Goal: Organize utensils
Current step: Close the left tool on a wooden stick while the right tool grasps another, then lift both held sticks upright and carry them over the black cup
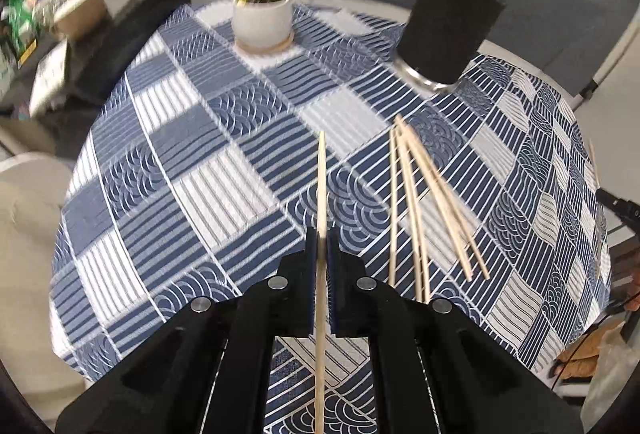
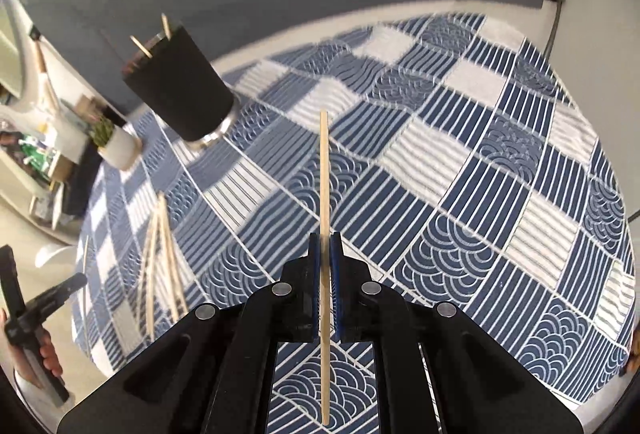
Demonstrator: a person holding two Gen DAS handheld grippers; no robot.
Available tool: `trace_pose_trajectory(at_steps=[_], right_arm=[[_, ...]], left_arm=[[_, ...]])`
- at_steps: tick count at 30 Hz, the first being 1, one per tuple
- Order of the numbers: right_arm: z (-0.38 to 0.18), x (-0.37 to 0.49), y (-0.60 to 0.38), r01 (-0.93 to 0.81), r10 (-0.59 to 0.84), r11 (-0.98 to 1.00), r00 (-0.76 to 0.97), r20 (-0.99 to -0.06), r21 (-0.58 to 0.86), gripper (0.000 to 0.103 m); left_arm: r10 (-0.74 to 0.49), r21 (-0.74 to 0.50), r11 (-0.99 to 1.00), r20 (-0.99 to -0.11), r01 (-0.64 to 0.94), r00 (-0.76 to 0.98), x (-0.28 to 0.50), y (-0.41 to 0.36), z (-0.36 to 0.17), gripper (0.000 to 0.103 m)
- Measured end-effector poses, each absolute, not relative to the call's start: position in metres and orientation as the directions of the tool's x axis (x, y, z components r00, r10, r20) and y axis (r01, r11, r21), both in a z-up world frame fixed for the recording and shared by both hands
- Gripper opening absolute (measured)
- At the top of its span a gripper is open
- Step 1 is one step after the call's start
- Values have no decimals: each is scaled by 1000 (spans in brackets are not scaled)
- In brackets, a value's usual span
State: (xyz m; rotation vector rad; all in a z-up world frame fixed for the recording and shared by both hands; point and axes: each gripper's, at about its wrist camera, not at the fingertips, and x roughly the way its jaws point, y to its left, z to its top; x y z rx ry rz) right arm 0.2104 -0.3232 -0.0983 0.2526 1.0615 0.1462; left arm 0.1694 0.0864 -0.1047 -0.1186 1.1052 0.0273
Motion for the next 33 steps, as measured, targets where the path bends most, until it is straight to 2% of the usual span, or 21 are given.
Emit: trace_pose_trajectory(at_steps=[8, 13, 20, 27, 33], right_arm=[[-50, 217, -334, -30, 281, 944, 596, -752, 330, 5], [-14, 222, -335, -75, 322, 924, 680, -658, 375, 5], [42, 232, -334, -162, 375, 896, 775, -509, 413, 5], [87, 253, -311, -240, 379, 902, 839, -391, 360, 5], [117, 288, -275, -310, 392, 907, 870, -301, 283, 5]], left_arm=[[-32, -14, 999, -831, 38, 556, 190, 48, -36, 5], [-82, -66, 997, -750, 49, 656, 209, 37, 18, 5], [-189, -118, 982, -615, 148, 766, 242, 15, 85, 5], [-302, -194, 952, -478, 236, 825, 273, 17, 117, 5], [-331, -236, 937, -357, 259, 873, 304, 35, 122, 5]])
